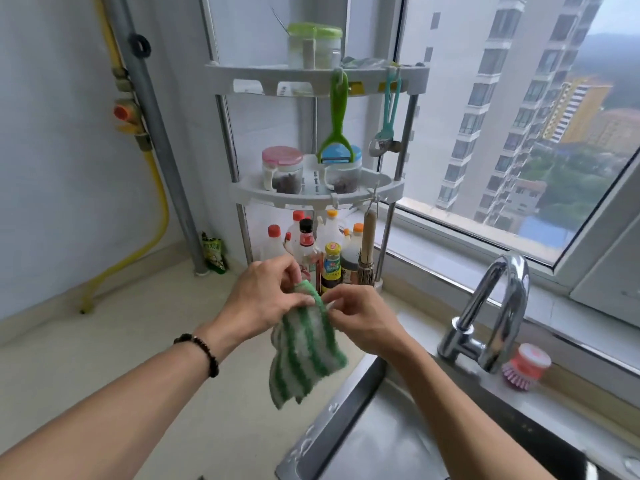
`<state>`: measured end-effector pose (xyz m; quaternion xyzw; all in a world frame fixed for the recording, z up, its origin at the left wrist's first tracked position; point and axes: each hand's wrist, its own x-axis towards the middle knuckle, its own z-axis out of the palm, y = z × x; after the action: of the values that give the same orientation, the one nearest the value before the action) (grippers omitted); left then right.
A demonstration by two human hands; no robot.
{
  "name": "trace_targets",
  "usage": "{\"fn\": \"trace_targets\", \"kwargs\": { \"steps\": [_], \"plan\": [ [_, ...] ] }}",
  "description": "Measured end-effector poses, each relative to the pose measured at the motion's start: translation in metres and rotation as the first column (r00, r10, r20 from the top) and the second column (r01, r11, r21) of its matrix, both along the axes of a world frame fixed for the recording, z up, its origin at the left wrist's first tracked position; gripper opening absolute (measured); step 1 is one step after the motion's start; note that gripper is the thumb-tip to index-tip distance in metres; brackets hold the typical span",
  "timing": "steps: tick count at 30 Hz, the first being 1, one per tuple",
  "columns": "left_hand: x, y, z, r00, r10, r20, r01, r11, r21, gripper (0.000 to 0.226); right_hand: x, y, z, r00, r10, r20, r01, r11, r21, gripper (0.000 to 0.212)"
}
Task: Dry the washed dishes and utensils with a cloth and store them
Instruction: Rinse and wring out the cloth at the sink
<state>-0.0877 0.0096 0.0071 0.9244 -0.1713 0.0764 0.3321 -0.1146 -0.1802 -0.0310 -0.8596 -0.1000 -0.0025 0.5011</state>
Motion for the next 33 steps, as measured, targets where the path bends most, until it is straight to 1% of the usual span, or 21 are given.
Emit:
{"fn": "trace_targets", "kwargs": {
  "steps": [2, 3, 4, 5, 6, 7, 8, 9, 10, 12, 15, 16, 19, 22, 24, 25, 27, 29, 31, 32, 33],
  "plan": [
    [0.007, 0.002, 0.002, 0.998, 0.058, 0.011, -0.058, 0.997, 0.046, 0.029, 0.007, -0.001, 0.003, 0.998, -0.055, 0.031, 0.055, 0.998, 0.016, 0.025],
    [0.011, 0.002, 0.002, 0.998, 0.059, -0.012, -0.058, 0.997, 0.045, 0.023, 0.01, -0.001, 0.006, 0.996, -0.077, 0.033, 0.077, 0.997, 0.021, 0.024],
    [0.014, 0.001, 0.003, 0.997, 0.027, -0.069, -0.026, 1.0, 0.005, 0.016, 0.015, -0.001, 0.009, 0.995, -0.096, 0.028, 0.095, 0.995, 0.038, 0.021],
    [0.017, 0.0, 0.005, 0.988, -0.038, -0.149, 0.029, 0.998, -0.06, 0.007, 0.017, -0.001, 0.012, 0.997, -0.082, -0.009, 0.082, 0.992, 0.097, 0.012],
    [0.021, -0.003, 0.009, 0.966, -0.115, -0.231, 0.088, 0.988, -0.123, 0.004, 0.023, -0.002, 0.016, 0.998, -0.019, -0.067, 0.032, 0.982, 0.186, 0.013],
    [0.022, -0.005, 0.011, 0.939, -0.179, -0.295, 0.133, 0.977, -0.169, 0.008, 0.025, -0.002, 0.018, 0.99, 0.064, -0.128, -0.025, 0.958, 0.287, 0.028],
    [0.029, -0.009, 0.016, 0.924, -0.211, -0.318, 0.158, 0.97, -0.184, 0.01, 0.033, -0.005, 0.022, 0.978, 0.132, -0.16, -0.068, 0.933, 0.354, 0.037],
    [0.033, -0.011, 0.019, 0.925, -0.211, -0.317, 0.16, 0.971, -0.178, 0.011, 0.036, -0.006, 0.025, 0.976, 0.153, -0.158, -0.087, 0.929, 0.36, 0.036],
    [0.038, -0.014, 0.022, 0.939, -0.188, -0.289, 0.144, 0.975, -0.167, 0.009, 0.042, -0.008, 0.027, 0.981, 0.132, -0.139, -0.081, 0.942, 0.326, 0.029],
    [0.052, -0.018, 0.027, 0.974, -0.105, -0.2, 0.066, 0.979, -0.193, 0.008, 0.054, -0.012, 0.032, 0.997, 0.014, -0.08, 0.005, 0.973, 0.231, 0.016],
    [0.077, -0.026, 0.033, 0.995, -0.001, -0.104, -0.026, 0.964, -0.266, 0.012, 0.078, -0.017, 0.043, 0.991, -0.13, 0.001, 0.126, 0.958, 0.256, 0.011],
    [0.085, -0.031, 0.037, 0.997, 0.018, -0.081, -0.04, 0.959, -0.281, 0.011, 0.088, -0.018, 0.05, 0.982, -0.177, 0.062, 0.158, 0.96, 0.232, 0.012],
    [0.109, -0.054, 0.055, 0.998, 0.064, -0.004, -0.062, 0.952, -0.3, 0.007, 0.123, -0.019, 0.076, 0.923, -0.278, 0.267, 0.286, 0.958, 0.008, 0.024],
    [0.13, -0.07, 0.059, 0.987, 0.141, 0.082, -0.116, 0.959, -0.258, 0.008, 0.146, -0.022, 0.089, 0.888, -0.334, 0.316, 0.384, 0.917, -0.11, 0.028],
    [0.138, -0.074, 0.045, 0.981, 0.172, 0.089, -0.158, 0.977, -0.142, 0.01, 0.154, -0.023, 0.081, 0.911, -0.313, 0.269, 0.375, 0.9, -0.222, 0.03],
    [0.138, -0.074, 0.036, 0.98, 0.179, 0.09, -0.172, 0.982, -0.079, 0.011, 0.154, -0.022, 0.075, 0.925, -0.305, 0.226, 0.357, 0.901, -0.244, 0.031],
    [0.133, -0.075, 0.021, 0.981, 0.169, 0.097, -0.166, 0.985, -0.037, 0.018, 0.152, -0.021, 0.065, 0.937, -0.313, 0.154, 0.339, 0.919, -0.202, 0.033],
    [0.129, -0.075, 0.015, 0.985, 0.15, 0.087, -0.145, 0.988, -0.058, 0.027, 0.151, -0.024, 0.059, 0.951, -0.297, 0.083, 0.306, 0.945, -0.119, 0.035],
    [0.126, -0.072, 0.015, 0.991, 0.122, 0.062, -0.121, 0.992, -0.029, 0.033, 0.149, -0.027, 0.058, 0.972, -0.236, -0.016, 0.235, 0.971, -0.034, 0.035],
    [0.123, -0.069, 0.014, 0.993, 0.108, 0.037, -0.109, 0.994, 0.007, 0.036, 0.146, -0.026, 0.057, 0.977, -0.211, -0.041, 0.21, 0.977, -0.022, 0.034],
    [0.119, -0.065, 0.012, 0.995, 0.096, 0.007, -0.096, 0.994, 0.049, 0.038, 0.143, -0.024, 0.054, 0.977, -0.208, -0.043, 0.206, 0.977, -0.051, 0.033]
  ]
}}
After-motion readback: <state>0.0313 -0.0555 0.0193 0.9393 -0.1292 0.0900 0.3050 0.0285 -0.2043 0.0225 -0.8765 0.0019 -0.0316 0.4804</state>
